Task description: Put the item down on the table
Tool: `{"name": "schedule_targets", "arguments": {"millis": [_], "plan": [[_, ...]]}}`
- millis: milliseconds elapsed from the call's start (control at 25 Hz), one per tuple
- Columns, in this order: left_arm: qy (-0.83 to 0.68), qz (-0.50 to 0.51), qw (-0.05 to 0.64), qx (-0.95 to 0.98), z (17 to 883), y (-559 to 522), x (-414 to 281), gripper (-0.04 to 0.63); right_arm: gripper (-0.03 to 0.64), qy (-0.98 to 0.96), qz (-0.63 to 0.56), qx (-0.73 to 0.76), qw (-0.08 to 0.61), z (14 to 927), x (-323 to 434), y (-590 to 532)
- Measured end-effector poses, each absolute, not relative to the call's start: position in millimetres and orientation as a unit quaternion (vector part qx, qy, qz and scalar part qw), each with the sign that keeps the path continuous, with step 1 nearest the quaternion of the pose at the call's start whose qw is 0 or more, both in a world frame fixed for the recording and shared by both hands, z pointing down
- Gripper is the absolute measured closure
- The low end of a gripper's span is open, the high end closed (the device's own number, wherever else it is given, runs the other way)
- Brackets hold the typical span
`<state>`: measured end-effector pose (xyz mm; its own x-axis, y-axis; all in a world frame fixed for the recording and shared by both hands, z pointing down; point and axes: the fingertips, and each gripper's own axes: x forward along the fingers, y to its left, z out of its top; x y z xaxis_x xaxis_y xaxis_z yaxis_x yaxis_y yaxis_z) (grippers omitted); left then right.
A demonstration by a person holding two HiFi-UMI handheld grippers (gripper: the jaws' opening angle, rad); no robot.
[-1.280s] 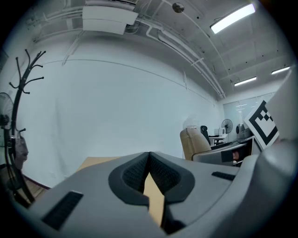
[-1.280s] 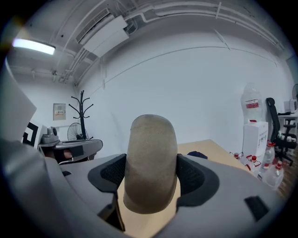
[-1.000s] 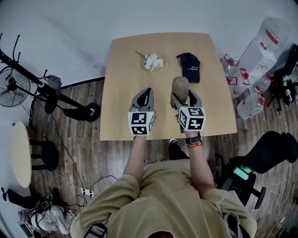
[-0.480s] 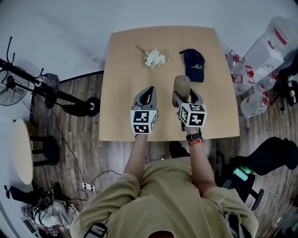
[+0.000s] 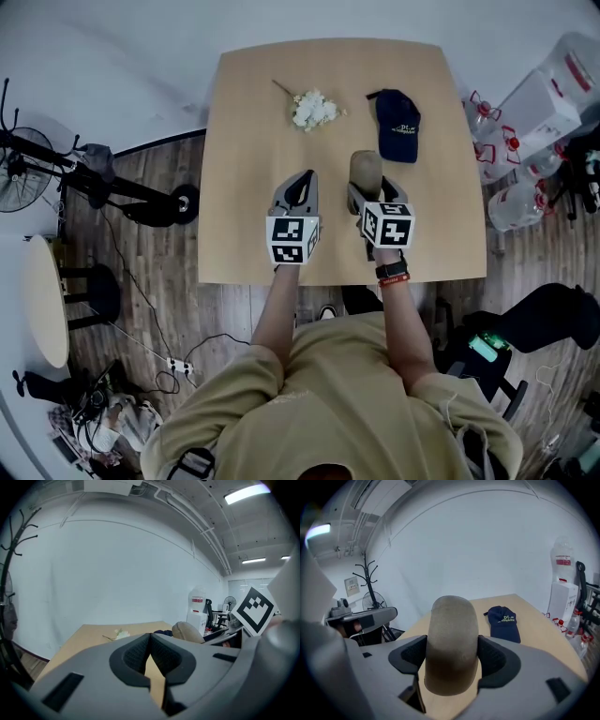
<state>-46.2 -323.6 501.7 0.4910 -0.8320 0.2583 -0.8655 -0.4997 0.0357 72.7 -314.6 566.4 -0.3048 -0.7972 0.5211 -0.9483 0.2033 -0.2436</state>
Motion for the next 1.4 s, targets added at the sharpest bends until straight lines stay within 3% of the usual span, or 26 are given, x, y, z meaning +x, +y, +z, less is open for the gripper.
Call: {"name": "schedule_targets", "arguments": {"millis": [1400], "plan": [[-0.473, 0.129, 0.112, 0.865, 569, -407, -26, 0.572, 0.267, -0.721, 0.371, 0.528, 0.254, 694, 70, -389]]}}
